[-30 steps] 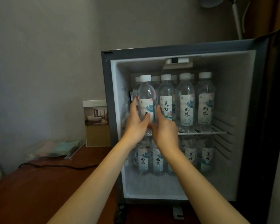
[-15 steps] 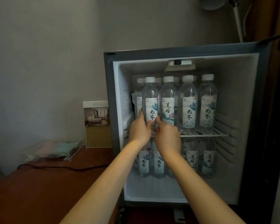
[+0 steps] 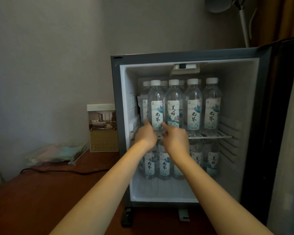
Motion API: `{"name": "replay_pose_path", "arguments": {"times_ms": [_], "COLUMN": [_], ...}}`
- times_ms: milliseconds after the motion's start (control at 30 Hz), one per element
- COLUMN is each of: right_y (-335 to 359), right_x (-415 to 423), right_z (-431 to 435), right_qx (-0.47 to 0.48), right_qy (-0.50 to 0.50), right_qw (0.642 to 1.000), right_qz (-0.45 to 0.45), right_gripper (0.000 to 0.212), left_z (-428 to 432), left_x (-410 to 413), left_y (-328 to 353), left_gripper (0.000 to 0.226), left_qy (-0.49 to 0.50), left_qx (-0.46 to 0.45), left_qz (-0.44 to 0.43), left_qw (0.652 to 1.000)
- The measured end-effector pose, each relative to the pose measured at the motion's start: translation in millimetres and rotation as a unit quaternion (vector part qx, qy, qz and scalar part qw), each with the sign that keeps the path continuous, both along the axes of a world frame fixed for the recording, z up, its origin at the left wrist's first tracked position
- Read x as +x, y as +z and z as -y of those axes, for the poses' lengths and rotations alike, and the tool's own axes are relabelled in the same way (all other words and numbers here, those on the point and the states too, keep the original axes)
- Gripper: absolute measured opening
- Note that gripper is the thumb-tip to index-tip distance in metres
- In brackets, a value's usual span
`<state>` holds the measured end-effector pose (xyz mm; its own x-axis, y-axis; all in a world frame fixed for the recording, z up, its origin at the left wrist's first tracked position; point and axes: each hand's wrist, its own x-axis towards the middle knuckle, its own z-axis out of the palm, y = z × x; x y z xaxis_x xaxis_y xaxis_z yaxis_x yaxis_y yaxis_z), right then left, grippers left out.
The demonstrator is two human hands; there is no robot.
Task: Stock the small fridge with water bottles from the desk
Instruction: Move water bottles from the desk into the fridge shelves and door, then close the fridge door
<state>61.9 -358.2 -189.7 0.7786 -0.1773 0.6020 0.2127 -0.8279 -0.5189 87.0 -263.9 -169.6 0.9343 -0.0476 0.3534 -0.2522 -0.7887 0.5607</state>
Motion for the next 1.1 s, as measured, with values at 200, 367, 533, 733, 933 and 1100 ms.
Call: {"name": "replay_pose_path", "arguments": {"times_ms": [200,367,533,733,933,1100], "right_y": [2,-1,-14,-36,-35,-21], "right_x": [-26,-60,-103,-179,-269,-335], "right_z": [19,41,60,92,146,197], "right_qx": [0.022,0.041,0.077,0.074,0.048,-0.008], "right_qy": [-0.005,-0.024,-0.042,-0.059,-0.144,-0.258], "right_qw": [0.999,0.999,0.996,0.992,0.949,0.855], "right_qz": [0.024,0.024,0.030,0.089,0.277,0.451], "right_gripper": [0.044,0.041,0.029,0.023,0.017,0.015], "left_z": [6,4,6,31,90,148], "left_x": [-32,-65,-96,-153,-218,-268], "left_y": [-22,-39,-59,-79,-78,-58], "left_gripper": [0.064,0.052,0.035,0.026,0.026,0.022], "left_qy": [-0.054,-0.099,-0.126,-0.187,-0.253,-0.331], "left_qx": [-0.080,-0.110,-0.130,-0.156,-0.212,-0.256], "left_qz": [0.078,0.127,0.099,0.086,0.144,0.184], "left_qw": [0.992,0.981,0.978,0.966,0.933,0.889]}}
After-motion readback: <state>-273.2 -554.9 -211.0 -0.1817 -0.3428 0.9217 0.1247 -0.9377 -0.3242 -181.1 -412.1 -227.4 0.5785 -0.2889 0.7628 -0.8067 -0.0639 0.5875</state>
